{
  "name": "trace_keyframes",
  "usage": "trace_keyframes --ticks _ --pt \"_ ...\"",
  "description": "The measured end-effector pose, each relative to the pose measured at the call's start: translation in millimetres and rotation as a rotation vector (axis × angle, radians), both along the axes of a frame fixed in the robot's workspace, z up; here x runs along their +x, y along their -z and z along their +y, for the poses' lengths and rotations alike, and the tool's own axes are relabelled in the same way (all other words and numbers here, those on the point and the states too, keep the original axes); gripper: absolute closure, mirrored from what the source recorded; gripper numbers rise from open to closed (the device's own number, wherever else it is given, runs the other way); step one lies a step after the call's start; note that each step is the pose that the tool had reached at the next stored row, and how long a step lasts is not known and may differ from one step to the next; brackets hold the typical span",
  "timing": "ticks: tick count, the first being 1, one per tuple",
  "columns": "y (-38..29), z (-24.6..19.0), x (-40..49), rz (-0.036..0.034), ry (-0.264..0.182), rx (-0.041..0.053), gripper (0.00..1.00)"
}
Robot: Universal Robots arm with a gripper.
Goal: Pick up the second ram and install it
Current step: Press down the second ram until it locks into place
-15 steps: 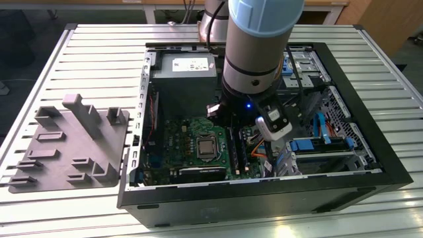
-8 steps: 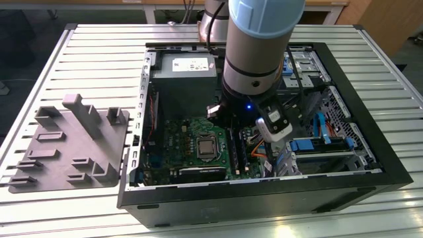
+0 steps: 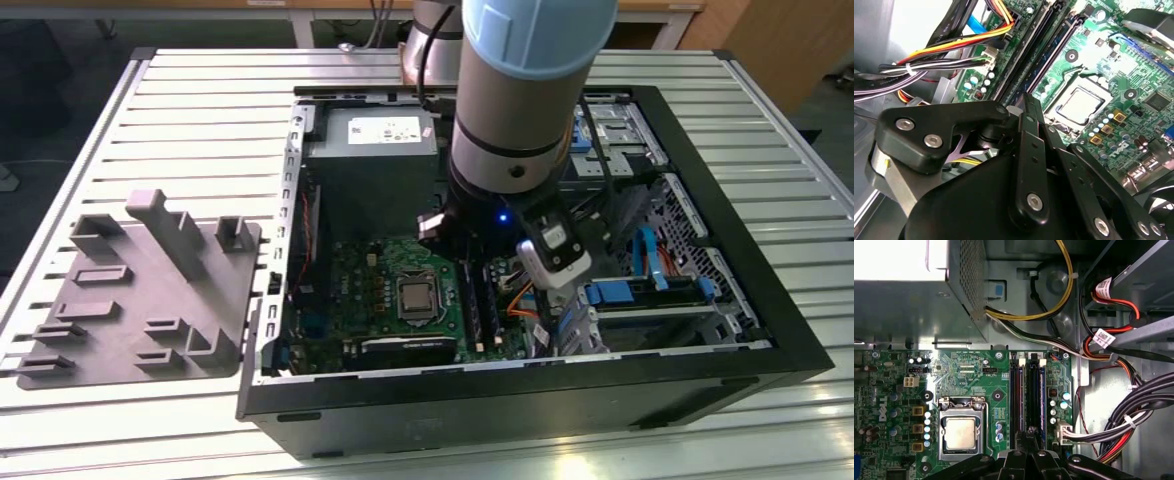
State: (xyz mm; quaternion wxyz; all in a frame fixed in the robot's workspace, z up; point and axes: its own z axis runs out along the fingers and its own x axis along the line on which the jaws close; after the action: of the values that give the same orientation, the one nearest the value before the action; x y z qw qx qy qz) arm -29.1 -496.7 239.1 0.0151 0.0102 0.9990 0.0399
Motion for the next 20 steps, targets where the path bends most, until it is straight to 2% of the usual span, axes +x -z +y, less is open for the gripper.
trace_keyframes --ticks 10,20 --pt "0.0 -2.9 0.0 0.0 0.0 0.0 0.89" --pt "0.0 -7.9 0.0 0.0 0.0 0.0 0.89"
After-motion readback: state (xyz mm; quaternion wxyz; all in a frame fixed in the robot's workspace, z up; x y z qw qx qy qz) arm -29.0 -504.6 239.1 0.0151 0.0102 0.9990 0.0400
